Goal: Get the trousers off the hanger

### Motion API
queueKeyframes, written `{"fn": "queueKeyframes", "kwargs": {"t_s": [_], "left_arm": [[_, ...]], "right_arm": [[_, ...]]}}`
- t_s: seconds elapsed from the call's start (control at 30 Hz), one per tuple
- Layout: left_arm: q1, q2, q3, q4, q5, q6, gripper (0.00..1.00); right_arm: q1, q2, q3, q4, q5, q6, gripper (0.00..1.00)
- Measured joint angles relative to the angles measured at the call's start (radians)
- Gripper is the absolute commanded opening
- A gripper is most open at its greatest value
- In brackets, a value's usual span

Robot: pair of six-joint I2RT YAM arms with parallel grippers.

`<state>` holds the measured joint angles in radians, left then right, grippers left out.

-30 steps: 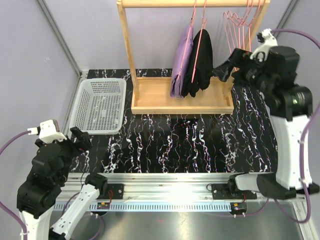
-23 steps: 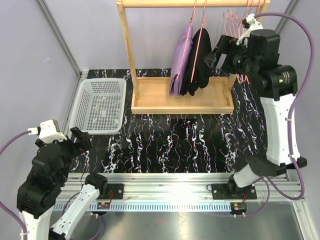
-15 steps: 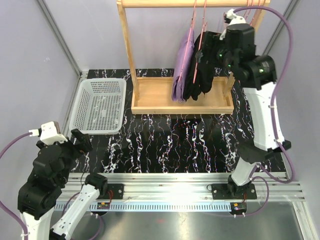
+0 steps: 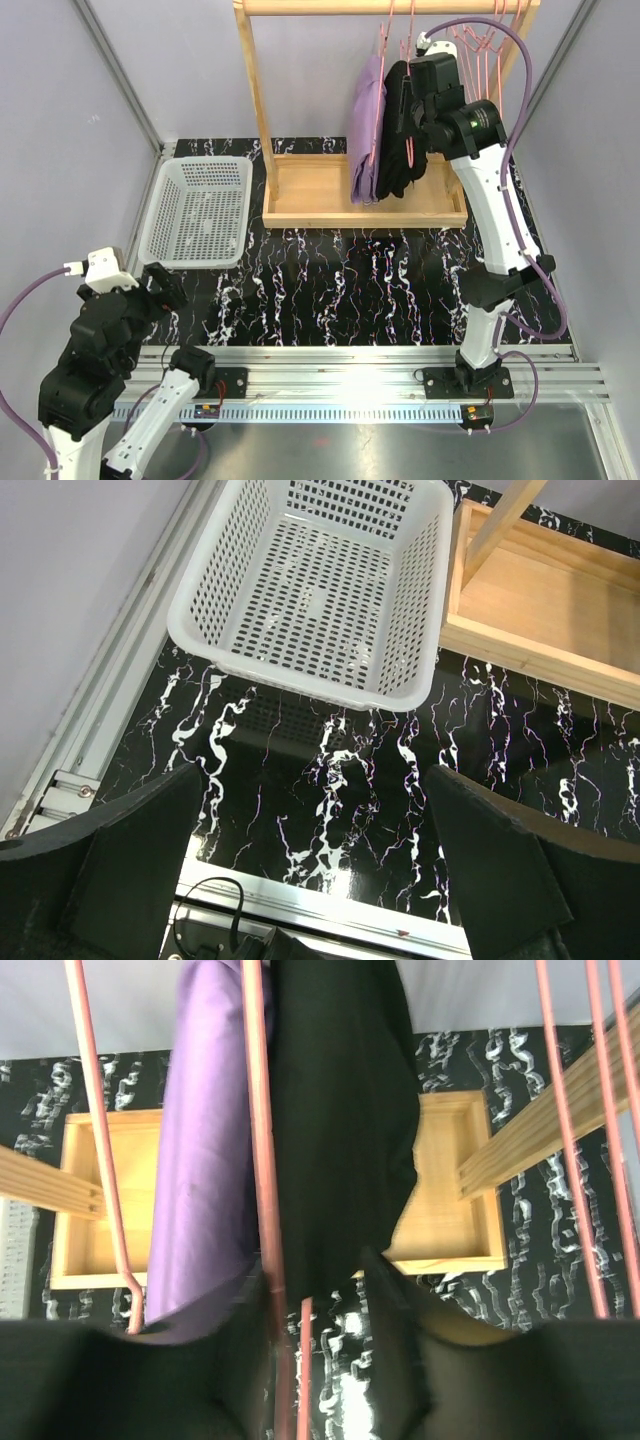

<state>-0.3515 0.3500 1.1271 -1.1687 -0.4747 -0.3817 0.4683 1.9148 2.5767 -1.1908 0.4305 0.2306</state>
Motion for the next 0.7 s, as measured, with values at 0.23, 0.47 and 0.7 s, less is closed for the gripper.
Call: {"fn": "queueKeyframes", "kwargs": {"t_s": [0.23,0.47,0.7], "left_arm": [[0.0,-0.008,-0.012,0.003,0.014,0.0,0.99],[0.0,-0.029,-0.02,0.003,0.026,0.0,0.99],[0.0,-0.043,-0.024,0.004,0.033,0.001,0.99]], "right_arm": [[-0.014,0.003,-0.028,0.036,0.001,-0.078,0.28],[-0.03,0.019,-0.027,0.072,-0.037,-0.13,0.12],[-0.074,0.024,-0.027,0.114,-0.103,-0.132,0.23]]}}
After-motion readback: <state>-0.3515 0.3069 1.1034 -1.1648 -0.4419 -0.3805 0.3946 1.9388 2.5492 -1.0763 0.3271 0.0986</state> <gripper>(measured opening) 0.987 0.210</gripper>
